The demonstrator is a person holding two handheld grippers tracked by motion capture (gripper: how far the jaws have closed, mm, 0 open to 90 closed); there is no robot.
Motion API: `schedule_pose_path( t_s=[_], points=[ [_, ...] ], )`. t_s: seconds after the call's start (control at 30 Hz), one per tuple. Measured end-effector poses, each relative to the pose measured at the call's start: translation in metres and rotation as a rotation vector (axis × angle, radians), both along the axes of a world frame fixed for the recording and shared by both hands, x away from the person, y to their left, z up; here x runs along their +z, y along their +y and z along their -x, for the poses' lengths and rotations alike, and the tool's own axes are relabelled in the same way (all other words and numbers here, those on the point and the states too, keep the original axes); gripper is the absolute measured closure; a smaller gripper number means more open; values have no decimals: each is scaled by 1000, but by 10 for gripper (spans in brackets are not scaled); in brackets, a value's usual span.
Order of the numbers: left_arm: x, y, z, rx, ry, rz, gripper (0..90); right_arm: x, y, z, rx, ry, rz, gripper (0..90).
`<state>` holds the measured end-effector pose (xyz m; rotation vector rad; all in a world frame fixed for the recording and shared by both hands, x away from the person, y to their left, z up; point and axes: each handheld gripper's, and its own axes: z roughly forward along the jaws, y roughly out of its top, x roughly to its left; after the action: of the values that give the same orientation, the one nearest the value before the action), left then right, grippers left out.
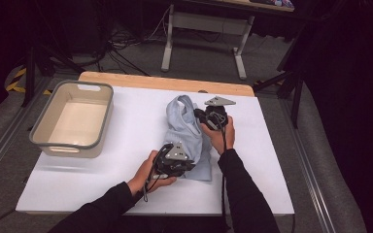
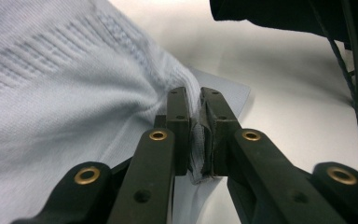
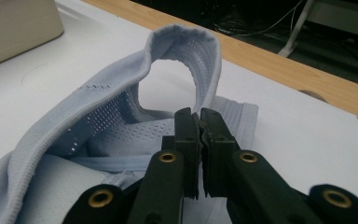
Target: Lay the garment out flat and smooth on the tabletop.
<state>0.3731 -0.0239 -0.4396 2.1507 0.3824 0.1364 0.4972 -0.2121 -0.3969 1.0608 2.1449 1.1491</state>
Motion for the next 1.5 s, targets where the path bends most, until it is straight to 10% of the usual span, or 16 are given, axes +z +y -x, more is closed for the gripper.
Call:
schedule_pose_path(
  t_s=[0.43,0.6,0.8,1.17,1.4,1.5],
  points=[
    [-1,-8,7,23,-51,-8,644,-4,-17,27,10,-20,26,792],
    [11,12,19,15,-91,8,487,-5,-14,48,94,-14,63,687],
    [20,55,31,66,-145,-18,422,-10,-21,68,99,-11,-3,592],
    [-13,82,11,122,-32,-57,337,-5,-21,86,151,-43,5,551],
    [-25,71,9,97,-43,-110,486,-22,-17,79,156,26,70,637],
    [-25,70,8,86,-67,-120,757,-28,-18,77,157,30,103,825]
  ],
)
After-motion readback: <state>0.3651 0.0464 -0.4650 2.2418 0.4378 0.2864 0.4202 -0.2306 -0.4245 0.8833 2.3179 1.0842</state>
